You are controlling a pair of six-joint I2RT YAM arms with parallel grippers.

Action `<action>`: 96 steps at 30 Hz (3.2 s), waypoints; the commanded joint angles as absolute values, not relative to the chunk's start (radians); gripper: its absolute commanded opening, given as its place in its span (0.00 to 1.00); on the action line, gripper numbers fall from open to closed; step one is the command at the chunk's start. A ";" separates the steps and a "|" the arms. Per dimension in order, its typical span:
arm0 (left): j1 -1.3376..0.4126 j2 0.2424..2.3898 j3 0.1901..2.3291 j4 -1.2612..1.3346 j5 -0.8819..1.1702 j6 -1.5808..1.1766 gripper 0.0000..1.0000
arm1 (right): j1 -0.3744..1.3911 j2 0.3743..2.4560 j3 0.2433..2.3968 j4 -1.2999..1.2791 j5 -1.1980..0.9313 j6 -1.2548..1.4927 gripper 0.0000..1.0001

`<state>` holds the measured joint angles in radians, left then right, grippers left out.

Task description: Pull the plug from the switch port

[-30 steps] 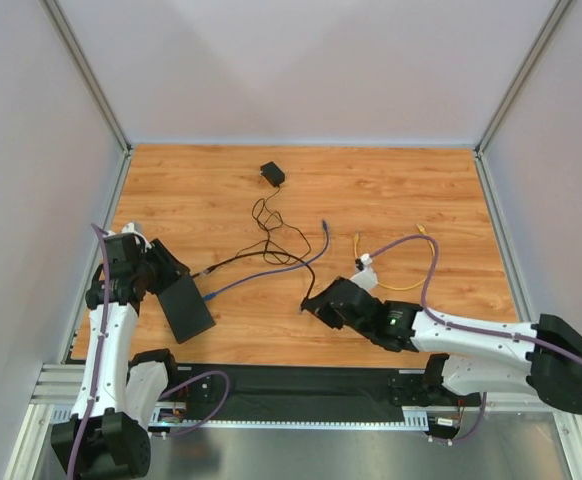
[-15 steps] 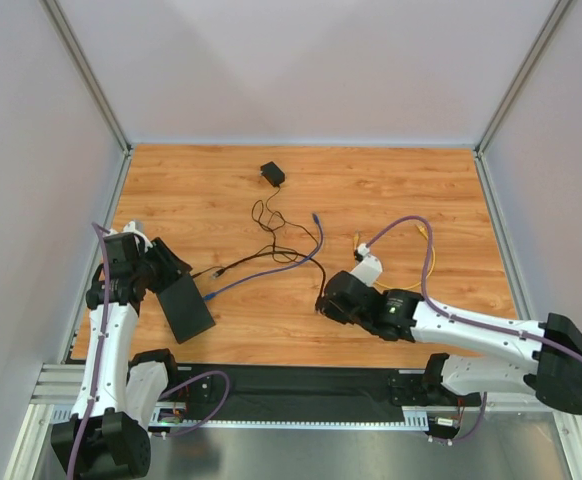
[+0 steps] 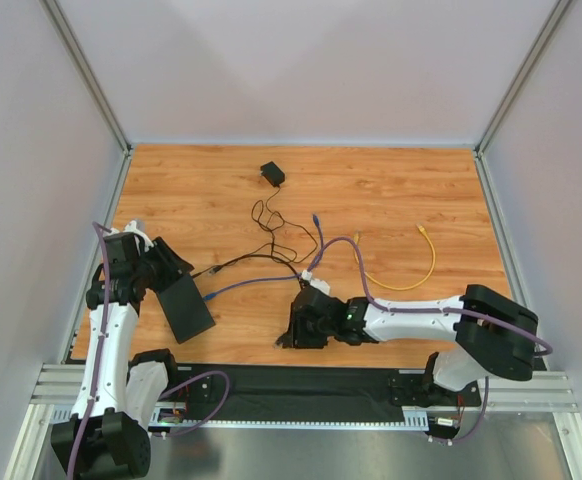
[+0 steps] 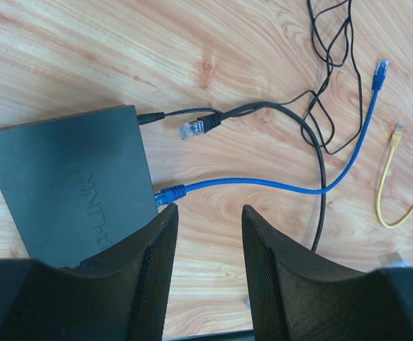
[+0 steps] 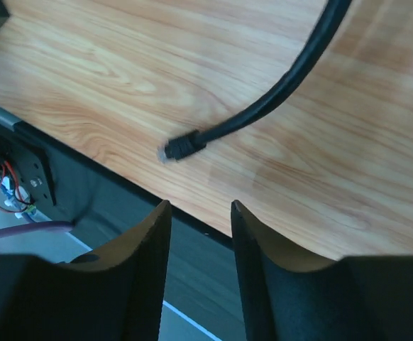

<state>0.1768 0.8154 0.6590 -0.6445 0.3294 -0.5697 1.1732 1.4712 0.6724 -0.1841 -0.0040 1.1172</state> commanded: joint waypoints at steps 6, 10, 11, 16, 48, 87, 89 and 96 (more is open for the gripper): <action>0.173 0.816 0.655 -0.606 0.353 -0.546 0.49 | 1.157 1.468 0.940 -0.586 0.165 0.864 0.64; 0.172 0.815 0.650 -0.604 0.357 -0.549 0.49 | 1.041 1.462 0.988 -0.652 0.187 0.763 0.63; 0.172 0.816 0.652 -0.604 0.357 -0.548 0.49 | 1.014 1.468 0.994 -0.644 0.170 0.749 0.61; 0.172 0.813 0.653 -0.609 0.360 -0.549 0.49 | 0.905 1.572 1.092 -0.649 0.087 0.664 0.50; 0.170 0.911 0.724 -0.664 0.420 -0.535 0.49 | 0.856 1.933 1.307 -0.588 0.130 0.669 0.22; 0.172 0.877 0.713 -0.669 0.449 -0.543 0.49 | 1.006 1.775 1.152 -0.615 0.345 1.059 0.00; 0.172 0.880 0.718 -0.669 0.451 -0.541 0.49 | 1.006 1.757 1.100 -0.595 0.305 1.026 0.00; 0.172 0.881 0.712 -0.666 0.453 -0.541 0.49 | 1.006 1.573 0.942 -0.570 0.239 0.954 0.00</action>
<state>0.1761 0.8864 0.6891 -0.6697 0.4362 -0.5518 1.0058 1.6703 0.9680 -0.5804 0.2459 1.0168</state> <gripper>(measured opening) 0.490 0.029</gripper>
